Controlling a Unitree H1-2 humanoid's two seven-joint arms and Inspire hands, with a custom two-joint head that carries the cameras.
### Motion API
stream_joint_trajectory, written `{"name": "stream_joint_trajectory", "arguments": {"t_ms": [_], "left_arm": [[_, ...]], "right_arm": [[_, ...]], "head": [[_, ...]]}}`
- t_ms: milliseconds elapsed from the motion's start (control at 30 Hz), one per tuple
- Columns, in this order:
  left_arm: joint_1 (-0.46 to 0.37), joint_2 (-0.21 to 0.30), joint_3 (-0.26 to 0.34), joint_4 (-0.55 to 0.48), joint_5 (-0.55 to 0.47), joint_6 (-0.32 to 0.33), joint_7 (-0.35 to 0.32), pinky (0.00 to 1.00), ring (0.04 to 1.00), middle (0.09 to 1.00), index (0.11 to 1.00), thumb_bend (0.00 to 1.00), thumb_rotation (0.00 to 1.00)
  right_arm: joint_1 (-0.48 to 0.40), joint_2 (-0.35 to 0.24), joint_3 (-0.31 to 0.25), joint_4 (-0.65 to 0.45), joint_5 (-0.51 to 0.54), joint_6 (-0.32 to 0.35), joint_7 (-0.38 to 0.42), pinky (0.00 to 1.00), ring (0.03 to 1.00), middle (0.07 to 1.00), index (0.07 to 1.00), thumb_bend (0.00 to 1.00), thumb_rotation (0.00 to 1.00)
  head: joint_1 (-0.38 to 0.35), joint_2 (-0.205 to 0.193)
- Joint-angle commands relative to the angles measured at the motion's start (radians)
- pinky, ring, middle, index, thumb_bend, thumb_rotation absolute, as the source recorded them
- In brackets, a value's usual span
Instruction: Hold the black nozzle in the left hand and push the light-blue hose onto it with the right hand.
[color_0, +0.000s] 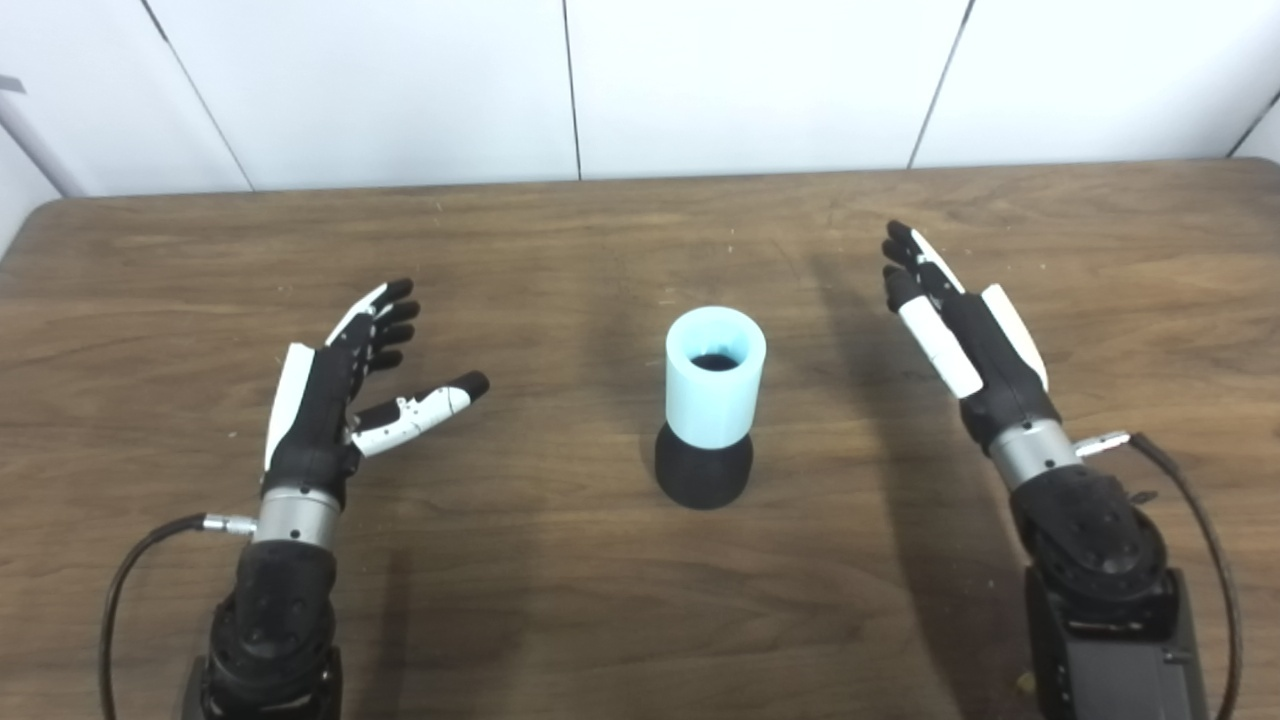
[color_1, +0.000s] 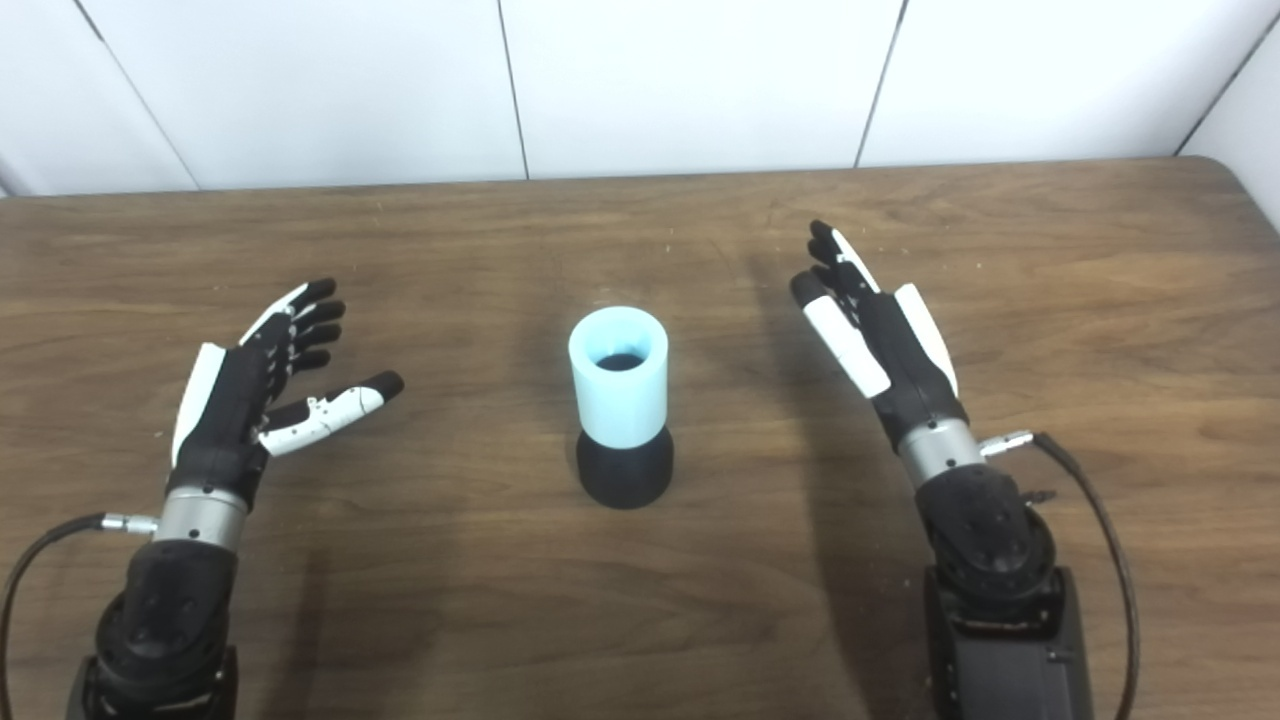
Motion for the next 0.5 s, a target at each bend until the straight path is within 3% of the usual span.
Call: {"name": "stream_joint_trajectory", "arguments": {"t_ms": [0, 267, 467], "left_arm": [[-0.010, 0.002, 0.006, -0.007, -0.018, -0.037, 0.023, 0.80, 0.827, 0.838, 0.820, 0.66, 0.34], [0.007, -0.014, 0.000, 0.022, -0.072, -0.024, 0.027, 0.81, 0.832, 0.841, 0.829, 0.64, 0.33], [0.013, -0.048, 0.014, 0.032, -0.103, -0.020, 0.063, 0.77, 0.824, 0.835, 0.825, 0.58, 0.37]], "right_arm": [[-0.017, -0.001, -0.014, -0.001, 0.047, -0.028, -0.027, 0.94, 0.969, 0.965, 0.973, 0.43, 1.00], [0.010, -0.040, 0.021, 0.059, 0.026, -0.129, -0.098, 0.95, 0.972, 0.954, 0.971, 0.43, 1.00], [0.017, -0.038, 0.022, 0.066, 0.062, -0.130, -0.119, 0.94, 0.980, 0.962, 0.969, 0.43, 1.00]], "head": [[0.002, 0.000], [-0.001, -0.002], [-0.006, -0.004]]}}
